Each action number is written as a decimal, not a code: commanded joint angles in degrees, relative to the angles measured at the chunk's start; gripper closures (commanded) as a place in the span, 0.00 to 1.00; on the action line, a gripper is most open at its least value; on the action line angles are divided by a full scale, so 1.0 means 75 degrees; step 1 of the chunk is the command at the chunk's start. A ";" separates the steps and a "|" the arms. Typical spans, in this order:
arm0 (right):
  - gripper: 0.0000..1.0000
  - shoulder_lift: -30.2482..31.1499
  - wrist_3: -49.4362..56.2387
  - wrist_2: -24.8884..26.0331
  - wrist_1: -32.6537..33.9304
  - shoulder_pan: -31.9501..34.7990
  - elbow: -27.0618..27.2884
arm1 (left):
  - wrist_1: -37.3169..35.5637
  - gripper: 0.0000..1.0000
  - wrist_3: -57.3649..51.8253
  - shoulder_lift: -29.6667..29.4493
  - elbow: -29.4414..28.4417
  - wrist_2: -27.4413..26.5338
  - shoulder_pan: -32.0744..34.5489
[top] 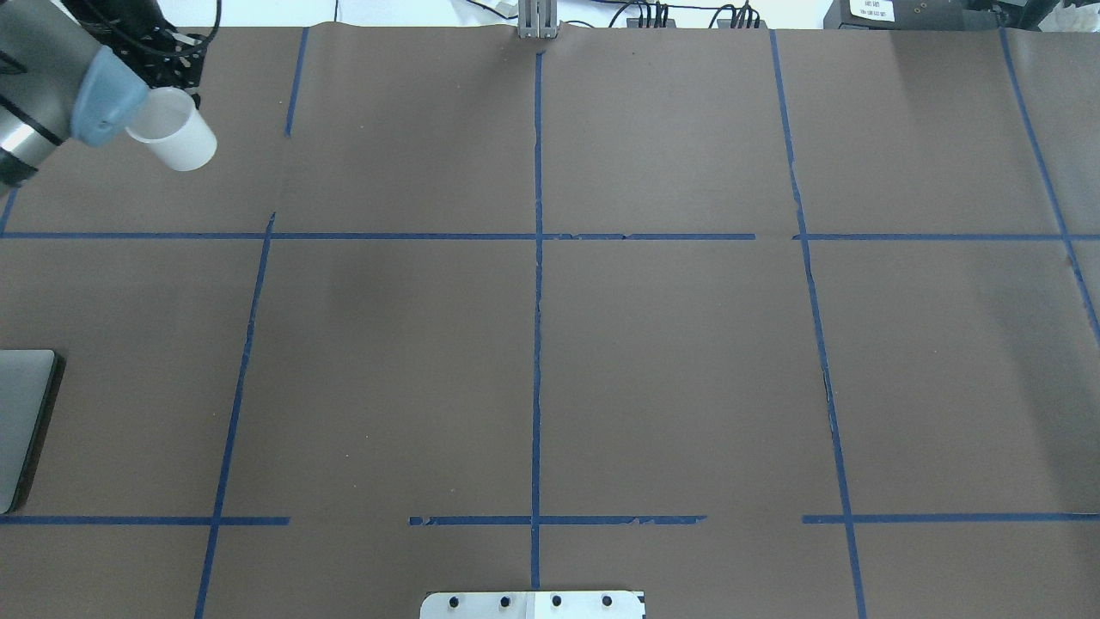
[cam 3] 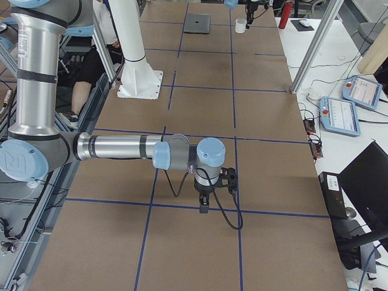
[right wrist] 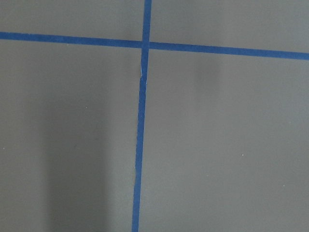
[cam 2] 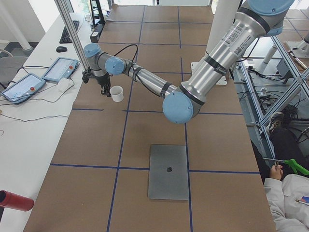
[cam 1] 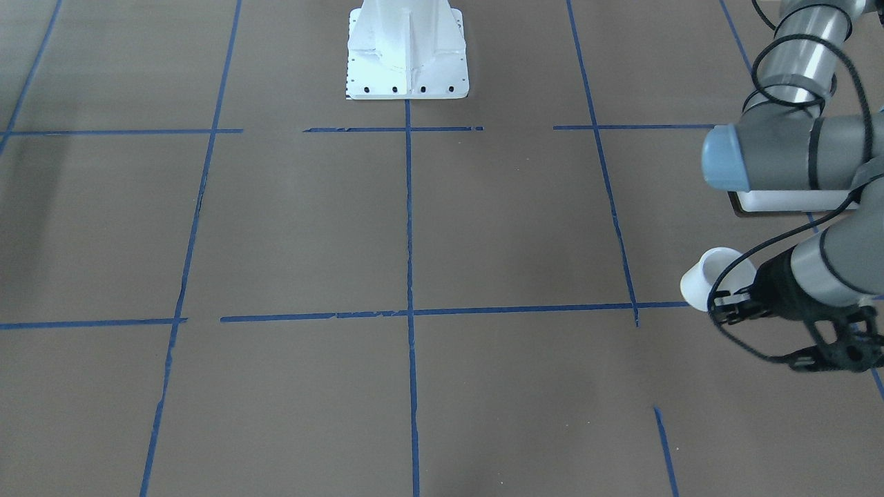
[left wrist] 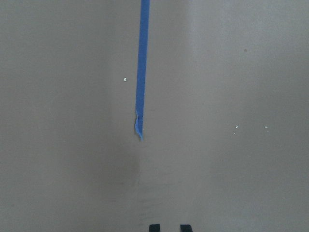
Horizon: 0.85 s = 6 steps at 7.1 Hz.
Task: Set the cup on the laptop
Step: 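Carry the mug with the left gripper back toward the silver laptop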
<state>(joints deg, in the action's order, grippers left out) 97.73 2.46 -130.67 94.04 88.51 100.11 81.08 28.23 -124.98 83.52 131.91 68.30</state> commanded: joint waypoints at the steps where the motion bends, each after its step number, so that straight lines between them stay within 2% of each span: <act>1: 0.00 0.0000 0.0000 0.0009 0.0000 0.0000 0.0000 | -0.0977 1.00 -0.1928 0.1609 0.1866 -0.0021 0.0816; 2: 0.00 0.0000 0.0000 -0.0002 0.0000 0.0000 0.0000 | -0.0967 1.00 -0.2737 0.2475 0.2336 -0.0021 0.1109; 4: 0.00 0.0000 0.0000 -0.0002 0.0000 0.0000 0.0000 | -0.0735 1.00 -0.3259 0.3965 0.2983 0.0014 0.1452; 6: 0.00 0.0000 0.0000 -0.0002 0.0000 0.0000 0.0000 | 0.1109 1.00 -0.2889 0.5489 0.2928 0.0037 0.1440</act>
<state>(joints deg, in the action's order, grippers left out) 97.74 2.46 -130.68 94.04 88.51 100.11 81.68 4.97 -90.63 105.57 132.06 79.02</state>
